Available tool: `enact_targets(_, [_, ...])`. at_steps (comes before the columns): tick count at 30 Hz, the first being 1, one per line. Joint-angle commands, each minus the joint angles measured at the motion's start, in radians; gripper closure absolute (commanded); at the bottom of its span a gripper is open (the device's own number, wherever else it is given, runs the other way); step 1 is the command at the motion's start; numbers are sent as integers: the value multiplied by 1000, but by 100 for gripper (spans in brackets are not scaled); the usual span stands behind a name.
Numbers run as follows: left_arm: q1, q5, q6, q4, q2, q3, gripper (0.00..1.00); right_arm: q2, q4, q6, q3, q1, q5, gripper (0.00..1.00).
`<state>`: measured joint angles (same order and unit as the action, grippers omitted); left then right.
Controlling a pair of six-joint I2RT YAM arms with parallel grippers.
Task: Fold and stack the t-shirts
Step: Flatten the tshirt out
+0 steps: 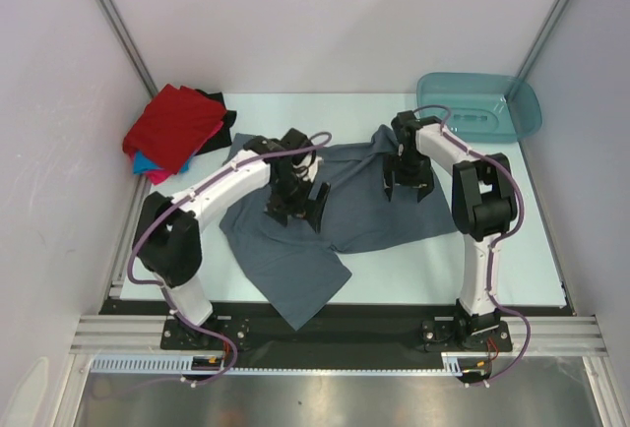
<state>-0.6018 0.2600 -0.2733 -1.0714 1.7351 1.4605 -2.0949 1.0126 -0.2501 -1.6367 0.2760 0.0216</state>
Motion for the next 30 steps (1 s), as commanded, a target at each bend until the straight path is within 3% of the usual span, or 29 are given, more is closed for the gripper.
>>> enact_targets(1, [-9, 48, -21, -48, -75, -67, 0, -37, -43, 5, 20, 5, 47, 16])
enact_targets(8, [-13, 44, 8, -98, -157, -155, 0, -42, -155, -20, 143, 12, 57, 16])
enact_targets(15, [-30, 38, 3, -24, -187, -333, 0, -21, -180, -32, 190, 37, 38, 17])
enact_targets(22, [-44, 8, -24, 117, -118, -477, 0, 27, -125, -81, 225, 63, 77, 16])
enact_targets(30, [-107, 1, 8, 194, -10, -552, 0, 140, -143, -118, 432, 66, 126, 16])
